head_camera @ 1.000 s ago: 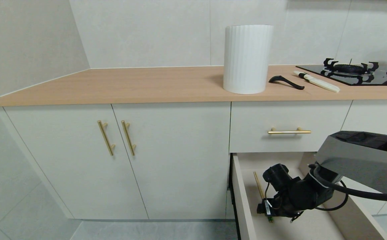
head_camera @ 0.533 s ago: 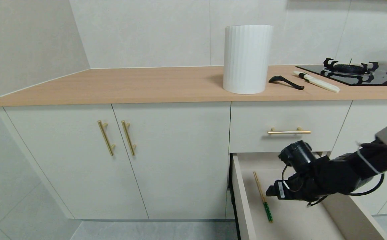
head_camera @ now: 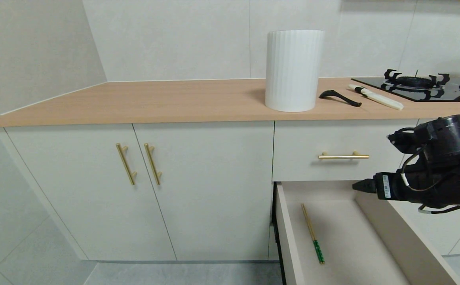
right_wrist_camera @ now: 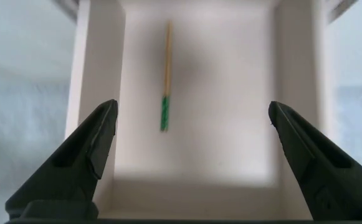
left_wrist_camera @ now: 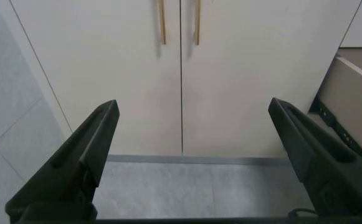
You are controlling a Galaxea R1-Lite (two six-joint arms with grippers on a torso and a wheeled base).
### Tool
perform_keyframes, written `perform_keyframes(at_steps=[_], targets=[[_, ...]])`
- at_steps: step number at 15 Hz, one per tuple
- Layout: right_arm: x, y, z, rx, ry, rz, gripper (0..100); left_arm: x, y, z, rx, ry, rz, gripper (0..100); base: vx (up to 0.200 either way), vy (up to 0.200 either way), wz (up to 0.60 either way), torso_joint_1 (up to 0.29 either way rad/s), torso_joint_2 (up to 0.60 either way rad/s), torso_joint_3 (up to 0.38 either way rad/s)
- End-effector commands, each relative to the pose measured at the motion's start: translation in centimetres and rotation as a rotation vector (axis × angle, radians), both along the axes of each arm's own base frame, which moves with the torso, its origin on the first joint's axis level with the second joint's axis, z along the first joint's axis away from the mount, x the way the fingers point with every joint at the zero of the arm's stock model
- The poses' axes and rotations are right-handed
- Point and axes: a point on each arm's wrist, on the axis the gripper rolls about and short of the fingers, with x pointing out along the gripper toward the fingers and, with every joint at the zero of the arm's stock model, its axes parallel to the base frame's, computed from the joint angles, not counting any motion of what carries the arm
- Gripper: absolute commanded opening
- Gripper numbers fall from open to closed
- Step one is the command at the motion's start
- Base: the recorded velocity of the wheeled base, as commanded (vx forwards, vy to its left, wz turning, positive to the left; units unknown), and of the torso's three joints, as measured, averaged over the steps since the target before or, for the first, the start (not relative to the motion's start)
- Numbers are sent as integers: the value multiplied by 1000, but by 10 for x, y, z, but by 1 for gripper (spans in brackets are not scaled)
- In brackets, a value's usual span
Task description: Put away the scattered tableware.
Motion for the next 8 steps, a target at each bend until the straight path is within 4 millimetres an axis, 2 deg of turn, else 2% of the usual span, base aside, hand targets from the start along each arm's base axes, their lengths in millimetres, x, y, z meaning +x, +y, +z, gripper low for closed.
perform_keyframes(at_steps=[1, 5, 8], targets=[[-11, -5, 16, 13, -59, -5, 100, 0, 0, 0, 0, 0, 1, 100, 0, 0, 0, 0, 0, 0], [-12, -5, 12, -11, -48, 10, 100, 0, 0, 0, 0, 0, 1, 100, 0, 0, 0, 0, 0, 0], [-12, -5, 12, -11, -46, 12, 100, 0, 0, 0, 0, 0, 1, 100, 0, 0, 0, 59, -251, -207]])
